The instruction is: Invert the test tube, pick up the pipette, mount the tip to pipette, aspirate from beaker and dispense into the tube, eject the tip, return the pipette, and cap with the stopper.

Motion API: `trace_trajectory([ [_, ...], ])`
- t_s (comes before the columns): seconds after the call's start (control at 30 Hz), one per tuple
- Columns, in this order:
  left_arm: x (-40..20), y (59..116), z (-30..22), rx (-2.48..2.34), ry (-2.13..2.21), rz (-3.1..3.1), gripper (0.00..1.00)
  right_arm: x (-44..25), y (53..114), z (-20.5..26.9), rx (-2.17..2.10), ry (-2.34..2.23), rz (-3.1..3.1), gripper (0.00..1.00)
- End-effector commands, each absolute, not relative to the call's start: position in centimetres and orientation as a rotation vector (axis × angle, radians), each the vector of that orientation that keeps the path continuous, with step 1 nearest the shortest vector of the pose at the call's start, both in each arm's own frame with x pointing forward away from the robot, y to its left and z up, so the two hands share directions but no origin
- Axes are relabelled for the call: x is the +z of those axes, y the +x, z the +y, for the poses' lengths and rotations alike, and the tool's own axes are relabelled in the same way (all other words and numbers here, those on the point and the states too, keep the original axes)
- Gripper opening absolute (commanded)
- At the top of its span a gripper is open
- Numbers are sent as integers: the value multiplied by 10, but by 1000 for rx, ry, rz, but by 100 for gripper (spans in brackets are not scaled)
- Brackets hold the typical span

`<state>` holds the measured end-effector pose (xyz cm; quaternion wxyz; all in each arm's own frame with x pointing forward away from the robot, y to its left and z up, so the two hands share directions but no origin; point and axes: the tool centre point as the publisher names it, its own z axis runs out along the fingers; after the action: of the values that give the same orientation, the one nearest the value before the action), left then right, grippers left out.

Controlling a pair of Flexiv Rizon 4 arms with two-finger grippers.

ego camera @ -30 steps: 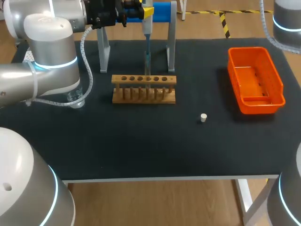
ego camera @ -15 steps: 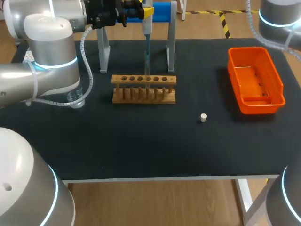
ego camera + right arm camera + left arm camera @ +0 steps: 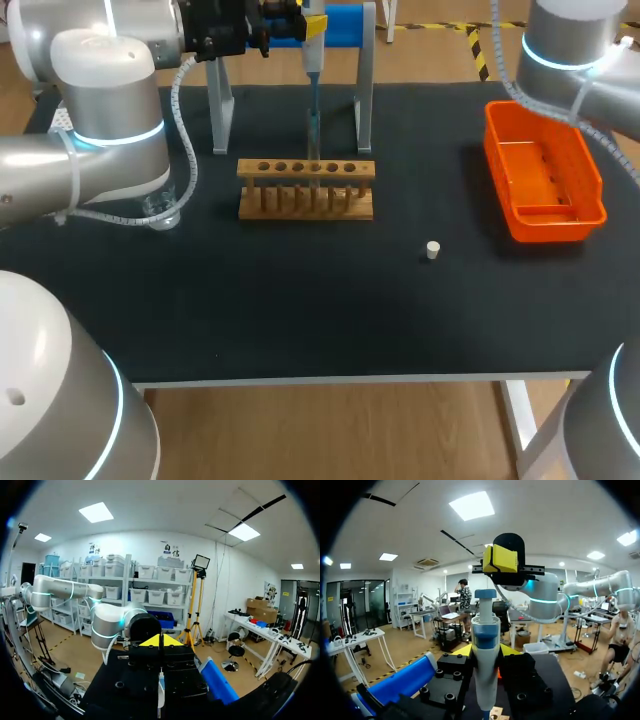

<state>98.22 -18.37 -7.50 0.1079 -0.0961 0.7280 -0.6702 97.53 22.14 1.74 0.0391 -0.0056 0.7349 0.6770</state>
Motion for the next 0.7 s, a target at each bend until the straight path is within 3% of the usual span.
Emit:
trace_trajectory([
  [0.03,-75,982,-184,-1973,-283,2139,0,13,982,224,2113,-30,2248,0],
  [0.7,-75,982,-184,-1973,-283,2139,0,3,977,241,2146,-38,2277,0],
])
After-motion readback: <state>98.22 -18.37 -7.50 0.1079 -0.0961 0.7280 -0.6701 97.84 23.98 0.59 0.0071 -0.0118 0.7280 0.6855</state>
